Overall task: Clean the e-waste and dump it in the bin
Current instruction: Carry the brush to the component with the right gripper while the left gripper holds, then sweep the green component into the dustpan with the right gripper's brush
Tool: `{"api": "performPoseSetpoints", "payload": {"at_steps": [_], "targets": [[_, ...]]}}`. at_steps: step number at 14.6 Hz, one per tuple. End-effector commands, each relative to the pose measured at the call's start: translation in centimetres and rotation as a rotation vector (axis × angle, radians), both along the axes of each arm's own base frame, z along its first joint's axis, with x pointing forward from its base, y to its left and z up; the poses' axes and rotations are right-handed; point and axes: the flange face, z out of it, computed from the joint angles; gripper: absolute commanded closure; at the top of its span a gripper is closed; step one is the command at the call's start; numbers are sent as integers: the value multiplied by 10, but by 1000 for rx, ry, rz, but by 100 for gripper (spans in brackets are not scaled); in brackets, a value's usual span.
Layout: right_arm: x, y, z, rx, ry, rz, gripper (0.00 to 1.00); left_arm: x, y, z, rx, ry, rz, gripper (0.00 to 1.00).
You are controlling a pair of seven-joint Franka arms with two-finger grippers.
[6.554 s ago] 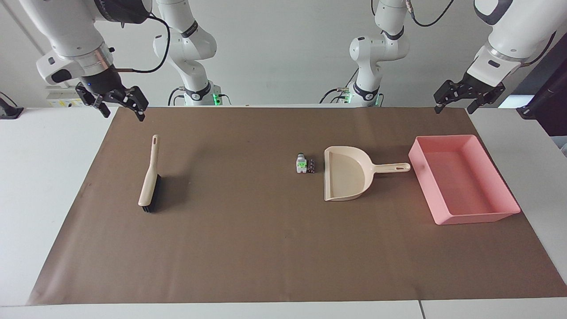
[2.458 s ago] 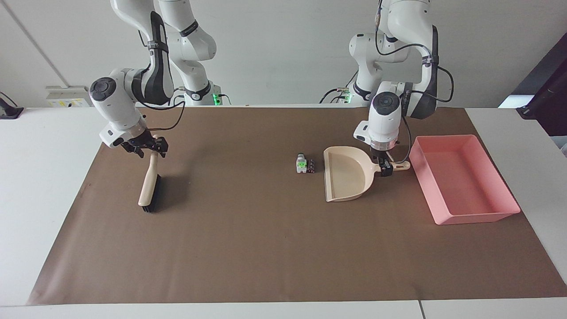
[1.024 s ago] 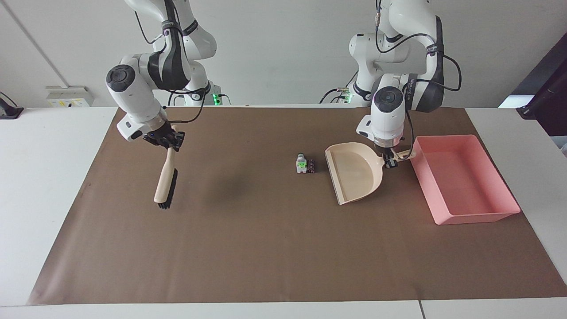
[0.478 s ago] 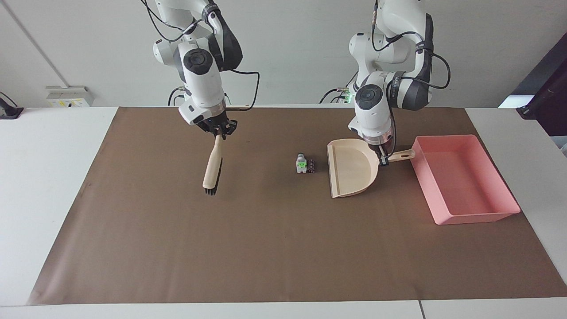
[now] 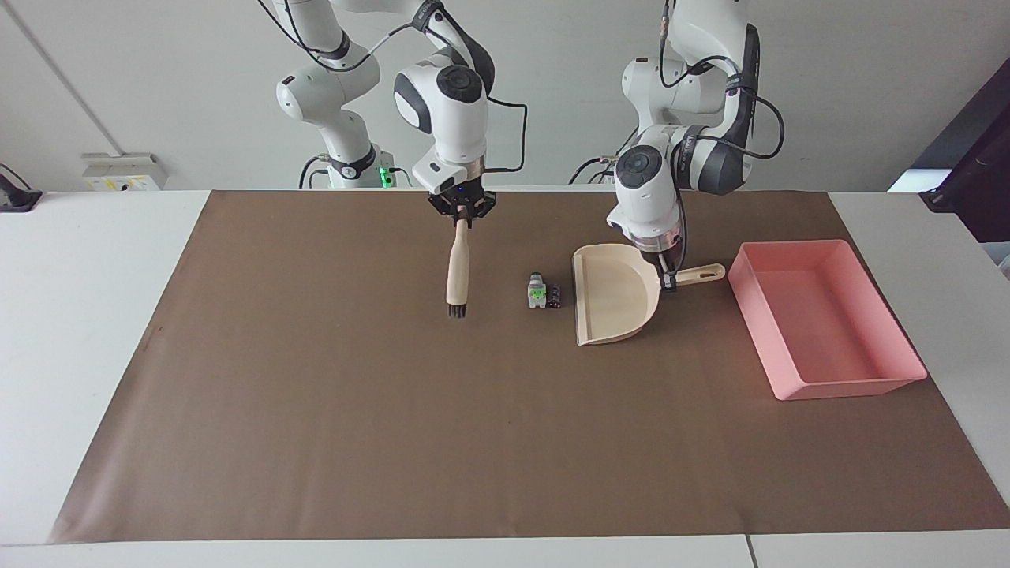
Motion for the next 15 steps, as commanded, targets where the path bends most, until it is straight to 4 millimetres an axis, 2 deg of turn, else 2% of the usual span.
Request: {"api": "performPoseSetpoints", "payload": {"at_steps": [1,2,4,7,10,12,15], "targets": [[-8,17,-11,16,-10,2,100,-18,-7,-5,10,-32,1,100],[-11,24,-11,18,-13,18,100,-18,-7,-5,6,-36,2,100],[-15,39,-30,4,-4,61,100,-22,-6,-9,8,-34,7,100],[-6,70,-55,-26,18,125,100,-25,-7,-10,11,-47,-10,100],[-9,125,-78,33,56,131,100,-27,-6,-13,8,-47,-15,100],[-15,148,-77,144,44,110,100,-30,-6,-14,2,-50,-18,100],[-26,173,-71,273,38,104,100,-30,-3,-16,-5,-54,-17,100]]}}
